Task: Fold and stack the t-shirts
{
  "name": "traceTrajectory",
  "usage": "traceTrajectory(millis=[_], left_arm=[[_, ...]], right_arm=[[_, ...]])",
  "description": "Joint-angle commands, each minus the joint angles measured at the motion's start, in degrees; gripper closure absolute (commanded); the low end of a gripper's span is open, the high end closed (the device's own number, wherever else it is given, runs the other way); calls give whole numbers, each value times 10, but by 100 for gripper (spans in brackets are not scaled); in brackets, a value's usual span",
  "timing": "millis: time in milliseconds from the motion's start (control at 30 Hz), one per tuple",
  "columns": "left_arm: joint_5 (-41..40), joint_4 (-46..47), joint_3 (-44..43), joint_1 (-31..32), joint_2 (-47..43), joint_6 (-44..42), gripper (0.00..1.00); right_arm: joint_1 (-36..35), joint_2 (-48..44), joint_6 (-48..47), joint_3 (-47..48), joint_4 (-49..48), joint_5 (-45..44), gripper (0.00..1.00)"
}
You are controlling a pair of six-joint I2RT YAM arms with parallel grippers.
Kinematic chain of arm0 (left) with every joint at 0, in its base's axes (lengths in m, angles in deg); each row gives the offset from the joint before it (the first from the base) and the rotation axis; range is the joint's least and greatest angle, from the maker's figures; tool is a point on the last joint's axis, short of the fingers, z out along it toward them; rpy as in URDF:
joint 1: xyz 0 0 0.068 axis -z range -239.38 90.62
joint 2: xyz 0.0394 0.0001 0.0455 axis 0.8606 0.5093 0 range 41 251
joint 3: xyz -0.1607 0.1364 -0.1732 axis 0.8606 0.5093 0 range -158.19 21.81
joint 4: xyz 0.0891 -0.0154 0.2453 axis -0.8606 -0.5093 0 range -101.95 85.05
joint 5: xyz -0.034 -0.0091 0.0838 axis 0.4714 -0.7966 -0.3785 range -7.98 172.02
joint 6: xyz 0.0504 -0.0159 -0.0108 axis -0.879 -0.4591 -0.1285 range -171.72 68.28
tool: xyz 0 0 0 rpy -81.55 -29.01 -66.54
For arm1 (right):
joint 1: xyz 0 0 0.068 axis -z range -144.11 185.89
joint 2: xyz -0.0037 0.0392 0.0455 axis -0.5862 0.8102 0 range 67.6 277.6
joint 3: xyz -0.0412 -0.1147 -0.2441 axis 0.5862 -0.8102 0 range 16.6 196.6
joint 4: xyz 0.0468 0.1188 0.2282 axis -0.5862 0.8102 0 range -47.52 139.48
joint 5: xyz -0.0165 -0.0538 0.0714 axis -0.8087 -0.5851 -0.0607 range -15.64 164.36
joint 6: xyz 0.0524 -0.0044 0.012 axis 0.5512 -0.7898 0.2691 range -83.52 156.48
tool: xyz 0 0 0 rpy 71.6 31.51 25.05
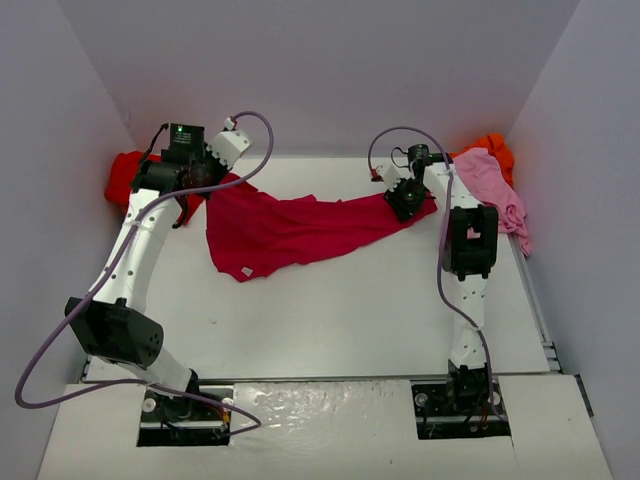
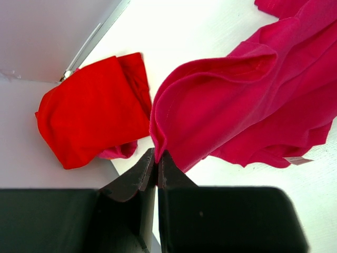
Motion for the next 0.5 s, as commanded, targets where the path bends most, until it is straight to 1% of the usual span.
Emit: traceTrajectory(millis=[0,133,267,467], left_arm=[[-7,16,-20,-4,-20,-6,100],[-6,18,-14,-3,-26,-6,100],[-4,19,-11,-4,-33,-6,100],[-1,20,-10,-3,-35,-6,100]], right_arm=[[2,-20,1,11,27,-15,69],[-5,-32,20,19,27,-43,66],[-15,-50,27,13,27,-67,59],[-24,-78,29,-11,23,-75,56]])
